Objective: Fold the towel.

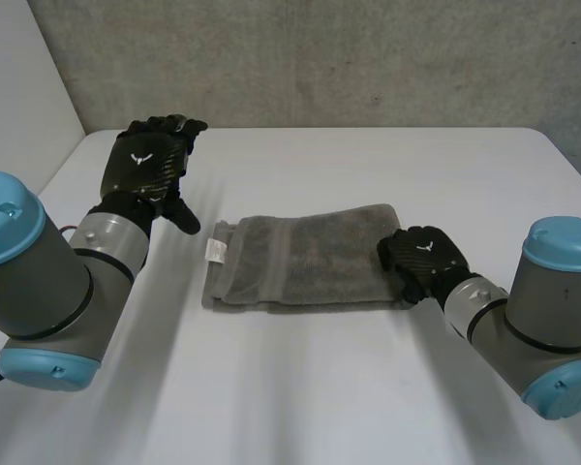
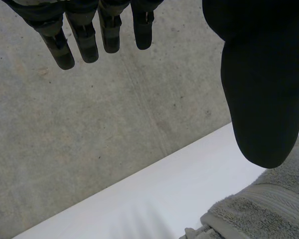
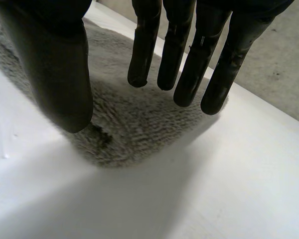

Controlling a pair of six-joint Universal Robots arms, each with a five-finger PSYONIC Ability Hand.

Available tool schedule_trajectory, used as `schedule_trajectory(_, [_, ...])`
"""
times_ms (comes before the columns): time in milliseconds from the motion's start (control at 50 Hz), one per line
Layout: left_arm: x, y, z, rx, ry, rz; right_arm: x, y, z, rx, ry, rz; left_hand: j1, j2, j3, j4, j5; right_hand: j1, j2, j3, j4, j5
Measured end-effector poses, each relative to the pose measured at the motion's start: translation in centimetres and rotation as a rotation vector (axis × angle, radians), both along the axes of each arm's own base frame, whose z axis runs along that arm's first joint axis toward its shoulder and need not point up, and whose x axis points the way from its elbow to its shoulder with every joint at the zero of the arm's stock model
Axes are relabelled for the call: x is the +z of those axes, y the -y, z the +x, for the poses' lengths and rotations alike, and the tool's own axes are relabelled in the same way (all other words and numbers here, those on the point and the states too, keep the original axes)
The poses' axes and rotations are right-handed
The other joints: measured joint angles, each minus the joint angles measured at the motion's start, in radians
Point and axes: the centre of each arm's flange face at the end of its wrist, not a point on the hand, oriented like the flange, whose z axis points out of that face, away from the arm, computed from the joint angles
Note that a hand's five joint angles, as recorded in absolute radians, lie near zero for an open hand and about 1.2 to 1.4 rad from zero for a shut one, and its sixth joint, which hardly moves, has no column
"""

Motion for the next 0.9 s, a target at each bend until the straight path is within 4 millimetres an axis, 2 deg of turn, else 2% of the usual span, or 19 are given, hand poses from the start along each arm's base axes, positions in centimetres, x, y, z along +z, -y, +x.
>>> schedule_trajectory(140, [-0.2,-0.1,0.0,-0.001,0.001,0.003,-0.1,0.9,-0.7,-0.04,-0.007,-0.014,0.0,0.0,0.0,0.0,0.0,0.116,0.132,0.115,0.115,0.1])
schedule_trajectory(520, [-0.3,-0.1,0.1,0.0,0.002,0.005,-0.9,1.1,-0.7,-0.049,-0.012,0.009,0.0,0.0,0.0,0.0,0.0,0.045,0.068,0.044,0.049,0.038])
schedule_trajectory(580, [-0.3,-0.1,0.1,0.0,0.003,0.005,-1.1,1.1,-0.8,-0.05,-0.013,0.013,0.0,0.0,0.0,0.0,0.0,0.152,0.168,0.143,0.143,0.138])
schedule_trajectory(660, [-0.3,-0.1,0.1,0.0,0.003,0.006,-1.4,1.3,-0.9,-0.055,-0.017,0.016,0.0,0.0,0.0,0.0,0.0,0.544,0.564,0.538,0.544,0.532])
schedule_trajectory(720, [-0.4,-0.1,0.1,0.0,0.004,0.007,-1.3,1.6,-0.9,-0.054,-0.026,-0.006,0.0,0.0,0.0,0.0,0.0,0.569,0.604,0.613,0.611,0.588])
schedule_trajectory(820, [-0.4,-0.1,0.0,-0.001,0.004,0.005,0.4,2.2,0.3,-0.01,-0.077,-0.126,0.0,0.0,0.0,0.0,0.0,0.576,0.604,0.613,0.611,0.59])
schedule_trajectory(880, [-0.3,-0.1,0.1,0.0,0.003,0.003,2.0,1.4,2.6,0.086,-0.139,-0.237,0.0,0.0,0.0,0.0,0.0,0.579,0.604,0.613,0.611,0.599])
schedule_trajectory(900, [-0.2,-0.1,0.1,0.001,0.002,0.002,2.7,0.6,3.9,0.144,-0.17,-0.286,0.0,0.0,0.0,0.0,0.0,0.579,0.604,0.613,0.611,0.602])
